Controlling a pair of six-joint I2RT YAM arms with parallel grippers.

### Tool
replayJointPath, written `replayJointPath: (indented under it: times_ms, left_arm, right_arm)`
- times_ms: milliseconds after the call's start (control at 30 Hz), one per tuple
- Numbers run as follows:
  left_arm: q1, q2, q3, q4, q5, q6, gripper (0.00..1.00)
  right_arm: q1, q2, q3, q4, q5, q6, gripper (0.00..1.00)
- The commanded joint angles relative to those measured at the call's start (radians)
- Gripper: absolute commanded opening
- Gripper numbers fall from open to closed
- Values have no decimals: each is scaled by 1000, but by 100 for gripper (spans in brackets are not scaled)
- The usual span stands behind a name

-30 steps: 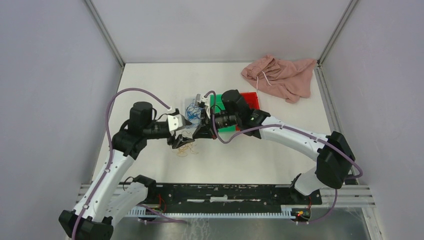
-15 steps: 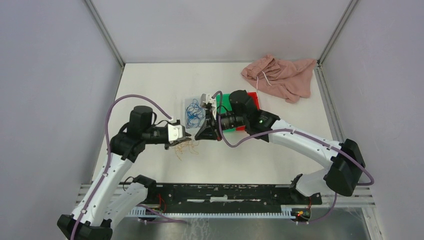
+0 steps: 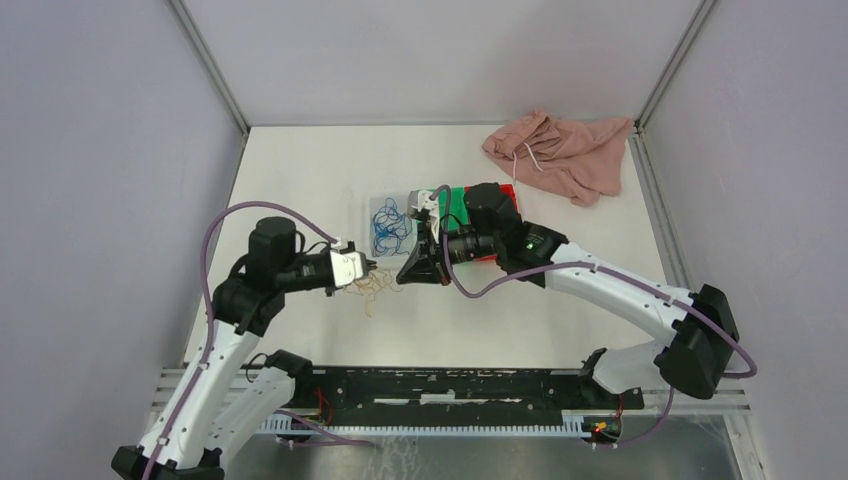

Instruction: Untangle the cables

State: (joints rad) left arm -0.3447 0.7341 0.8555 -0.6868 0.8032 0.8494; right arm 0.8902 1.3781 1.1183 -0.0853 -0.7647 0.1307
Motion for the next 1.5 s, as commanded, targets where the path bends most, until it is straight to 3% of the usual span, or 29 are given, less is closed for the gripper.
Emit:
replayJointPath:
  times_ms: [0, 100, 167, 400, 600, 700, 867, 1333, 1467]
  left_arm:
    - [-3, -60, -41, 196, -80, -141, 8]
    - [-3, -90, -71, 347, -134, -247, 4]
    - [-3, -83, -58, 388, -130, -276, 3]
    - [-4, -46, 16, 365, -56, -252, 3]
    - [-3, -31, 81, 263, 23, -163, 3]
    - [-4, -16, 103, 240, 57, -177, 3]
    - [-3, -6, 121, 238, 85, -240, 3]
    - [-4, -6, 134, 220, 86, -254, 3]
    - [-4, -22, 122, 218, 42, -206, 3]
  right_arm:
    - [3, -65, 10, 18, -40, 13, 1]
    - [2, -66, -7, 5, -51, 17, 6]
    - [3, -60, -20, 1, -62, 24, 18]
    - [-15, -121, -46, 27, 99, 59, 49]
    - [-84, -227, -98, 198, 270, 153, 64]
    - [-87, -202, -76, 199, 312, 112, 67]
    - [-84, -78, -23, 287, 230, 117, 72]
    - [-65, 24, 1, 409, 172, 215, 63]
    - [-72, -38, 2, 226, 364, 138, 64]
